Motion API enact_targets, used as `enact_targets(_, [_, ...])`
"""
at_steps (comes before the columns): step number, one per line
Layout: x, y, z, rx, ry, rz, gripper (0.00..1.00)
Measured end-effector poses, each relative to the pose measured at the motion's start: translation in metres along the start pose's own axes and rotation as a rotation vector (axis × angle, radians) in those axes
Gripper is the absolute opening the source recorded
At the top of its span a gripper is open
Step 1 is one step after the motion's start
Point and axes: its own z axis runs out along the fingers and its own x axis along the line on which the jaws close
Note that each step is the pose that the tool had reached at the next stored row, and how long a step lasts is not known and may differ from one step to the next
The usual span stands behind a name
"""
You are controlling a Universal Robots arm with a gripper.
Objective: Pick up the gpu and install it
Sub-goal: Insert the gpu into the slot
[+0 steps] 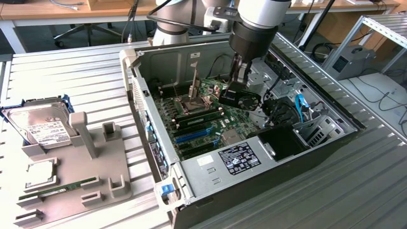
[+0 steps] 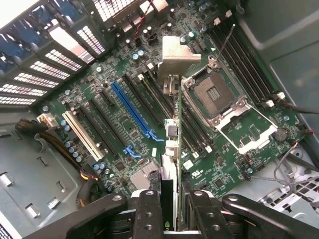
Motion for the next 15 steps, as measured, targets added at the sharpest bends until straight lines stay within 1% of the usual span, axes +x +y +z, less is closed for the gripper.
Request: enact_targets(15, [0.0, 0.0, 0.0, -0.0015, 0.0009, -0.055, 0.26])
